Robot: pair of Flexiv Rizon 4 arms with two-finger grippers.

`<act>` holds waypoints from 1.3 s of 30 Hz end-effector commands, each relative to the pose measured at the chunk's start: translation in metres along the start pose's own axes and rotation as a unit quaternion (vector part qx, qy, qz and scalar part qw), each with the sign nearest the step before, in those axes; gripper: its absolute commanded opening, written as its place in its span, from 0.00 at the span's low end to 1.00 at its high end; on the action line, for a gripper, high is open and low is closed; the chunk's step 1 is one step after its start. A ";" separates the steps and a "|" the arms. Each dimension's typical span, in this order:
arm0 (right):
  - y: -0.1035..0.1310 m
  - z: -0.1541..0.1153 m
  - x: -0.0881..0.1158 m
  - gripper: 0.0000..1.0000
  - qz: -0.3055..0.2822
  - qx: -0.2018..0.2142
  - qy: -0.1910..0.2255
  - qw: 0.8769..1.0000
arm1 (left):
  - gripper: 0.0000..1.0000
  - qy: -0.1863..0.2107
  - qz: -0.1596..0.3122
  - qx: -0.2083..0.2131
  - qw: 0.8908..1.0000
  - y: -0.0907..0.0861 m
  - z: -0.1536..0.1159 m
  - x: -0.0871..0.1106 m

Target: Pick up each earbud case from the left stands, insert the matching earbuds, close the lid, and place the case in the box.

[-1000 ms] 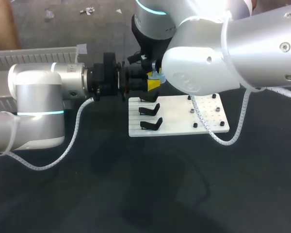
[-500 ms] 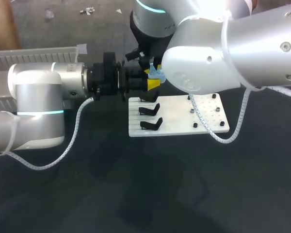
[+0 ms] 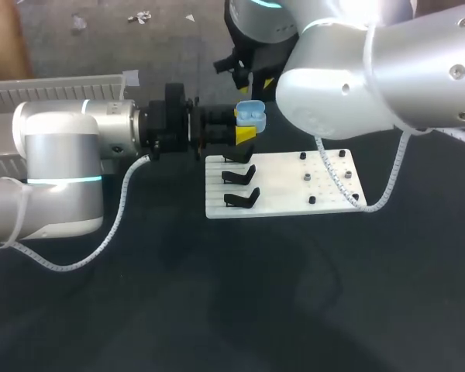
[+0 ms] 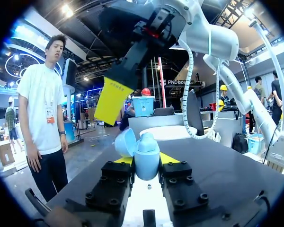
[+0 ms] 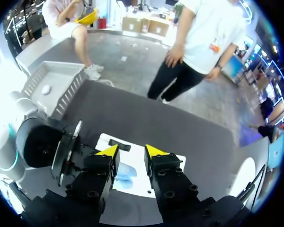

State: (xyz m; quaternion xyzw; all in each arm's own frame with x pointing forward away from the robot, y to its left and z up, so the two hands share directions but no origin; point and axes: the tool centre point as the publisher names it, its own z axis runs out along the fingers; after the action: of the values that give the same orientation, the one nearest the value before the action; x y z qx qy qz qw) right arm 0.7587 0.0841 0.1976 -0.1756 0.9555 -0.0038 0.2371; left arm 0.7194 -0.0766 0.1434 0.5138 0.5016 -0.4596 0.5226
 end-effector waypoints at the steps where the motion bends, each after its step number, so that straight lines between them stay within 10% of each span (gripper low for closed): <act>1: -0.001 0.019 -0.011 0.33 0.005 -0.001 0.014 1.000 | 0.00 -0.001 0.002 -0.003 1.000 -0.002 0.000 0.000; 29: 0.000 0.005 0.035 0.38 0.055 -0.001 0.022 0.998 | 0.00 -0.001 0.002 -0.003 1.000 -0.002 0.000 0.000; 32: -0.011 -0.004 0.036 0.47 0.081 0.000 0.006 0.997 | 0.00 -0.006 0.003 -0.006 1.000 0.000 -0.005 -0.002; 33: -0.016 -0.009 0.036 0.82 0.091 0.000 0.001 0.996 | 0.00 -0.010 0.005 -0.010 1.000 0.002 -0.010 -0.004; 35: -0.026 -0.018 0.040 0.95 0.108 0.003 -0.011 0.994 | 0.00 -0.024 0.012 -0.025 0.999 0.008 -0.026 -0.012; 39: -0.041 -0.034 0.050 1.00 0.128 0.001 -0.034 0.991 | 0.00 -0.027 0.035 -0.062 0.997 0.027 -0.064 -0.029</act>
State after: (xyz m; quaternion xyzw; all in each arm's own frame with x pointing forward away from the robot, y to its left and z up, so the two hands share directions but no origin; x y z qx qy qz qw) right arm 0.7389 0.0462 0.2027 -0.0523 0.9726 0.0198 0.2256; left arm 0.7490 -0.0402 0.1643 0.4908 0.4902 -0.4374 0.5723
